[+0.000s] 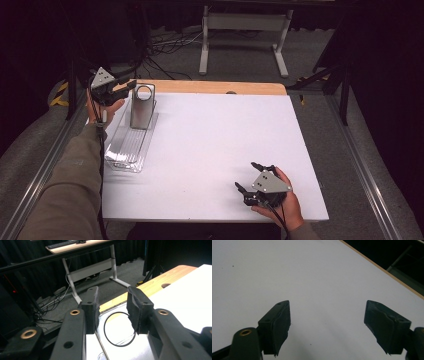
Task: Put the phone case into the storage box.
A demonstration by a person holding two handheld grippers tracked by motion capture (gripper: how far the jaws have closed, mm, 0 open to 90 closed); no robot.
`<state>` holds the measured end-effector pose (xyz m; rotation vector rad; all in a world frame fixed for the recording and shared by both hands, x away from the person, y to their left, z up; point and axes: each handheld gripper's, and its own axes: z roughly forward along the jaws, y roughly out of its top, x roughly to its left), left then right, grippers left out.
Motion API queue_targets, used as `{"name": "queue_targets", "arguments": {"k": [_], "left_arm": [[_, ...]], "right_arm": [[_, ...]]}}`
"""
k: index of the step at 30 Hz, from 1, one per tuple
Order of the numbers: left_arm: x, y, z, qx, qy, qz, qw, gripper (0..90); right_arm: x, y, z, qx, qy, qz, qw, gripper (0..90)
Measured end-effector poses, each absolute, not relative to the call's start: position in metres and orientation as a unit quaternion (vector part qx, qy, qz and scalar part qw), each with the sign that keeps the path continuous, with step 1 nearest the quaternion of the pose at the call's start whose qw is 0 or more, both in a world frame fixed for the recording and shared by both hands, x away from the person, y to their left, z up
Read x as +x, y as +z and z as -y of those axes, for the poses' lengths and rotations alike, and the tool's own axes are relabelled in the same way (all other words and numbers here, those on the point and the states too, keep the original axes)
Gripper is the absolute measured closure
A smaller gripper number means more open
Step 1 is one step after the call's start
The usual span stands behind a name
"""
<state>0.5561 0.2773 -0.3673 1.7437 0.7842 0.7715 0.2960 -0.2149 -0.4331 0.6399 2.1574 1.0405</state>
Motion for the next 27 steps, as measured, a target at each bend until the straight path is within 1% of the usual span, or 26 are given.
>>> {"name": "queue_targets", "arguments": {"k": [7, 10, 21, 27], "left_arm": [[0.547, -0.363, -0.275, 0.722, 0.33, -0.323, 0.516, 53.9], [0.542, -0.362, -0.274, 0.719, 0.332, -0.32, 0.519, 52.2], [0.527, -0.357, -0.272, 0.72, 0.339, -0.317, 0.516, 36.9], [0.521, -0.356, -0.272, 0.719, 0.339, -0.319, 0.517, 30.9]], "right_arm": [[0.296, -0.433, 0.215, 0.243, 0.399, -0.822, 0.325, 21.9], [0.296, -0.432, 0.215, 0.244, 0.401, -0.82, 0.327, 21.9], [0.3, -0.43, 0.217, 0.252, 0.408, -0.814, 0.327, 21.8], [0.304, -0.429, 0.216, 0.253, 0.41, -0.813, 0.326, 21.8]]}}
